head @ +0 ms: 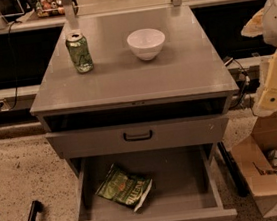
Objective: Pick green jalapeno chip bag from middle drawer and place on counter
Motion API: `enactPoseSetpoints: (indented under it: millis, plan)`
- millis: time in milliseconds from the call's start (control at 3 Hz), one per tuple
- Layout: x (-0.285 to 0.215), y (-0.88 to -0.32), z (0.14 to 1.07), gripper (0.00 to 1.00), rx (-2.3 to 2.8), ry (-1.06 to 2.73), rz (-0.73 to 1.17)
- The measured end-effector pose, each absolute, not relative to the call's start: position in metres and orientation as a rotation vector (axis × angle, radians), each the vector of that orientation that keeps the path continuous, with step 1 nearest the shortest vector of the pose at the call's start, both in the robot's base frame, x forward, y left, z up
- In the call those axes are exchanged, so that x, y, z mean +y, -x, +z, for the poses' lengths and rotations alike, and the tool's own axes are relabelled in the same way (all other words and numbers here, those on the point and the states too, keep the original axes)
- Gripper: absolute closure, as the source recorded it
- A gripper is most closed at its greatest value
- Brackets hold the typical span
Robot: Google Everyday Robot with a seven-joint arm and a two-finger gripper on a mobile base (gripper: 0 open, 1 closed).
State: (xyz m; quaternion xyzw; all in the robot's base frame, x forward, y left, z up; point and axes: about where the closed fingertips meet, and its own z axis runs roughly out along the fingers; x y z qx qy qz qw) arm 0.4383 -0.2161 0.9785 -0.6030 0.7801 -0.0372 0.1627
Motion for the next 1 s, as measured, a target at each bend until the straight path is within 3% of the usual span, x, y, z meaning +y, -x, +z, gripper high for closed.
enactPoseSetpoints:
  millis: [333, 1000]
  plan:
    - [-0.216, -0.438, 0.978, 0.0, 2.226, 1.72, -0.106]
    - [-0.134, -0.437, 0.931, 0.0, 2.007, 2.009, 0.122]
